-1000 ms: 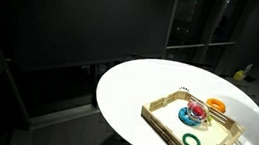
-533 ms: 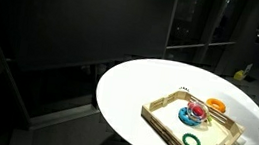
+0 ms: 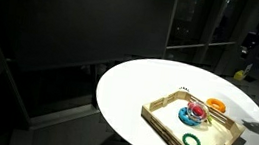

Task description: Put the orange ring on the tray

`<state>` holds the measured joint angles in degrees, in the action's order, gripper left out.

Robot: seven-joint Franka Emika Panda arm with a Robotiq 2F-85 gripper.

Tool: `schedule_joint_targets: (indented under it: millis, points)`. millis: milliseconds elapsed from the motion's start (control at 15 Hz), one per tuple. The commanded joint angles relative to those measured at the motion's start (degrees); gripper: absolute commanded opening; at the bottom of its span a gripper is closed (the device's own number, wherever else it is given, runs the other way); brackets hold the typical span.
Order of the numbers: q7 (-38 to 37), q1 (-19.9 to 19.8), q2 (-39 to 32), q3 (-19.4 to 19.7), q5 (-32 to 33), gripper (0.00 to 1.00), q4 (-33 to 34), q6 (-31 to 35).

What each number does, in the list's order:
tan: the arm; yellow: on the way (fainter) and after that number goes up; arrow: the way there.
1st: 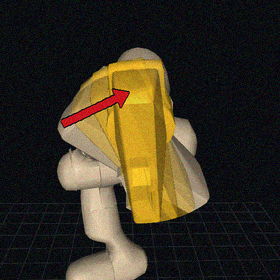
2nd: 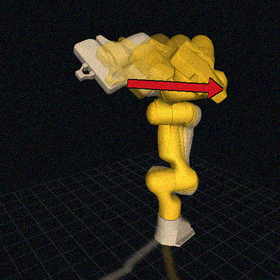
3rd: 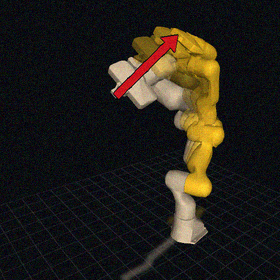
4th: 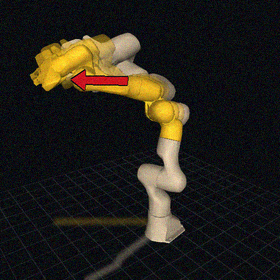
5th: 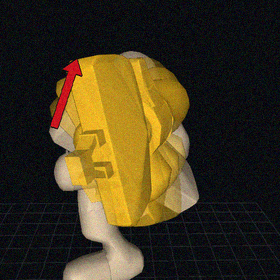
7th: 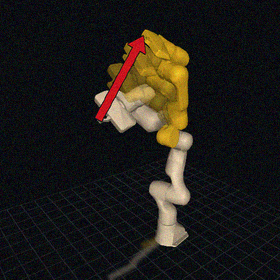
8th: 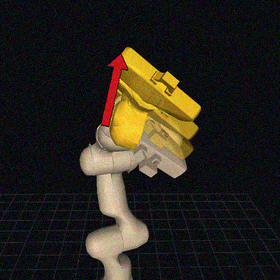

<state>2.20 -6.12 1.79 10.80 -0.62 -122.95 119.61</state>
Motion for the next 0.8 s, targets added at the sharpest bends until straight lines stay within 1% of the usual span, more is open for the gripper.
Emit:
schedule_joint_targets:
  millis: [0, 67, 533, 733]
  points:
    - [-1.8, -0.84, -1.61, -0.99, 0.74, 1.0, 0.29, -0.29]
    - [-0.5, -0.85, -1.12, -1.0, 0.08, 1.0, -0.05, 0.13]
    - [-0.61, -0.85, -1.96, -1.05, 0.1, 1.0, -0.04, 0.14]
    - [-2.07, -0.63, -3.42, -1.31, 0.95, 1.0, -0.15, 1.67]
